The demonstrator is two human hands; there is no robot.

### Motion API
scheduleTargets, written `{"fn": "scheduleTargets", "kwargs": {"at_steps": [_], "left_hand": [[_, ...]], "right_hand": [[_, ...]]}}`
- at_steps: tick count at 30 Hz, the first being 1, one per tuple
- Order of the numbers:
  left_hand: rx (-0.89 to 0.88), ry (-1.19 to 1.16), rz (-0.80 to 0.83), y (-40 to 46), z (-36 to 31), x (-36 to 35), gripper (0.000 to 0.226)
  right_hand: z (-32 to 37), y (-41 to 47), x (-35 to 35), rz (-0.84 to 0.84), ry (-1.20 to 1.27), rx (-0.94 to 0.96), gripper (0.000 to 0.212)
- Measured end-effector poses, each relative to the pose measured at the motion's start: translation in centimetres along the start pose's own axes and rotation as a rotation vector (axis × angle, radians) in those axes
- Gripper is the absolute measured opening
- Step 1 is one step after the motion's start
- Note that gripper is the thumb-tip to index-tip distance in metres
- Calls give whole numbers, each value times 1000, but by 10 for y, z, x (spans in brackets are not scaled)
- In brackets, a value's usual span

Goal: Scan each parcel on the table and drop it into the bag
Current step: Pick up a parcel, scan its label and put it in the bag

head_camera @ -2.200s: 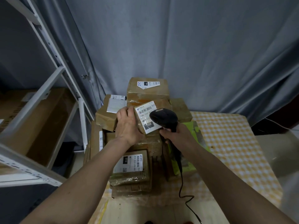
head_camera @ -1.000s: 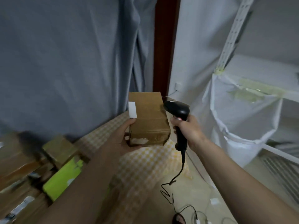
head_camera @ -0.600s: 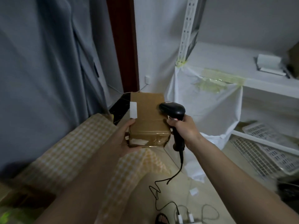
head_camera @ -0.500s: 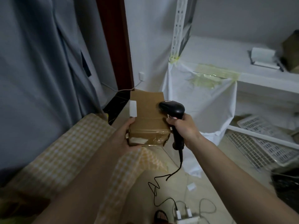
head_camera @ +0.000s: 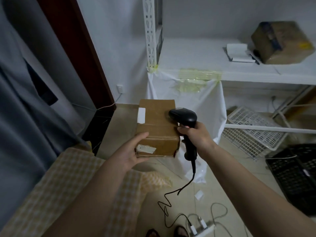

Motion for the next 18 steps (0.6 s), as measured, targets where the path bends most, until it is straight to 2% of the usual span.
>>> {"fn": "scheduleTargets", "kwargs": {"at_steps": [5, 8, 11, 16, 18], "left_hand": [[-1, 64, 72, 15, -9, -13, 53], [-7, 76, 69, 24, -14, -18, 44], [-36, 52, 39, 36, -22, -21, 33], [-123, 96, -63, 74, -31, -35, 36], [-133, 59, -74, 93, -33, -54, 31]], "right_hand": [[5, 15, 9, -44, 15, -20, 21], [7, 29, 12, -53, 49, -43, 26], [11, 47, 13, -12, 54, -43, 29], [19, 84, 30, 52, 68, -61, 24], [20, 102, 47, 62, 100, -82, 20]]}}
Point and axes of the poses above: each hand's wrist, its own y-axis towards the middle knuckle, its own x-axis out of the back of the hand, z = x × y, the point moved 6 cm from there along y, towards the middle knuckle, and after that the axes turned 7 degrees about -x, right-handed, at the moved point
